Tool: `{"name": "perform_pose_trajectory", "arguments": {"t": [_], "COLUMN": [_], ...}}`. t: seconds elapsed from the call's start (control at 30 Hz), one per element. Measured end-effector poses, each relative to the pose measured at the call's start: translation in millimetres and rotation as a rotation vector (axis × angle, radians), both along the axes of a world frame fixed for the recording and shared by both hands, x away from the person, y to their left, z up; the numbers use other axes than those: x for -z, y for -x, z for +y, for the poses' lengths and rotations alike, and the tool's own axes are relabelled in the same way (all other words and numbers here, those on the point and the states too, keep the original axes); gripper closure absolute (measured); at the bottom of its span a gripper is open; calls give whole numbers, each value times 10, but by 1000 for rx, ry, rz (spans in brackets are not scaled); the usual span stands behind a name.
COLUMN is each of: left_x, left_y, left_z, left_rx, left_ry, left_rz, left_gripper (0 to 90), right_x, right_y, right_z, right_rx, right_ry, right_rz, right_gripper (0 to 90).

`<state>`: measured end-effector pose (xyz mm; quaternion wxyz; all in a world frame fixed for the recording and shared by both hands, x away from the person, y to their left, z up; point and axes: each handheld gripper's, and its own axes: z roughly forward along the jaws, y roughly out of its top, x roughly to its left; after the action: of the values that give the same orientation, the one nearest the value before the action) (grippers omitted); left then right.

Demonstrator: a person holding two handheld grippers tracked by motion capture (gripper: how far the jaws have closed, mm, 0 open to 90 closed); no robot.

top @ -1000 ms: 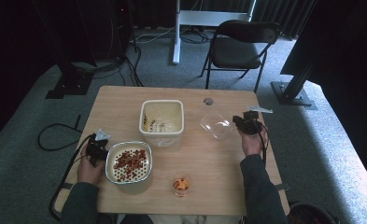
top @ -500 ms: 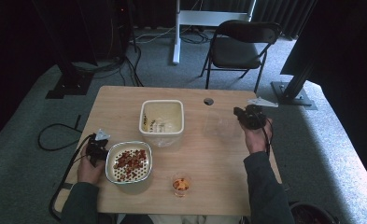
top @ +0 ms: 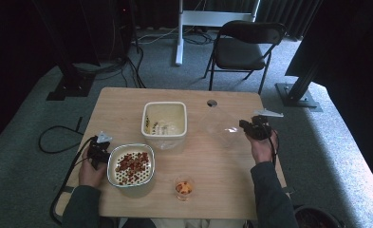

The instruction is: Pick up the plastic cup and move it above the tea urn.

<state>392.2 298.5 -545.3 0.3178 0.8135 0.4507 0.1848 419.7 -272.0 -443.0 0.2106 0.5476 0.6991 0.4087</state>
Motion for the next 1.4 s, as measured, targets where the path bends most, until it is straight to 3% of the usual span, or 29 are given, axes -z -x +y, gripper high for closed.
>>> {"name": "perform_pose_trajectory", "arguments": {"t": [0.03, 0.1, 0.13, 0.23, 0.27, 0.5, 0.57, 0.7, 0.8, 0.9, 1.0, 1.4], "left_x": [0, 0, 0, 0, 0, 0, -1, 0, 0, 0, 0, 0], "left_y": [-1, -1, -3, -4, -5, -5, -5, -5, -5, -7, -7, -9], "left_z": [-1, -1, -2, -2, -2, -2, -2, -2, -2, -2, -2, -3], "left_rx": [-1, -2, -3, -4, -4, -4, -4, -4, -4, -4, -4, -5], "left_ry": [0, 0, 0, 0, 0, 0, 0, 0, 0, 0, 0, 0], "left_rz": [0, 1, 0, 0, 1, 1, 1, 1, 1, 1, 1, 1], "left_gripper": [16, 16, 16, 16, 16, 16, 16, 16, 16, 16, 16, 16], "right_x": [100, 158, 300, 377, 446, 548, 575, 584, 555, 473, 355, -214], "right_y": [-11, -19, -46, -64, -96, -161, -204, -234, -220, -170, -124, 1], "right_z": [-25, -40, -75, -99, -122, -106, -70, -26, -24, -49, -57, -79], "right_rx": [4, 7, 19, 33, 39, 43, 30, 25, 25, 30, 40, 15], "right_ry": [-23, -31, -62, -80, -92, -77, -70, -46, -43, -56, -7, -25], "right_rz": [31, 44, 83, 102, 129, 178, 220, 237, 222, 176, 134, 5], "right_gripper": [866, 864, 859, 852, 842, 763, 729, 773, 810, 828, 831, 833]}}
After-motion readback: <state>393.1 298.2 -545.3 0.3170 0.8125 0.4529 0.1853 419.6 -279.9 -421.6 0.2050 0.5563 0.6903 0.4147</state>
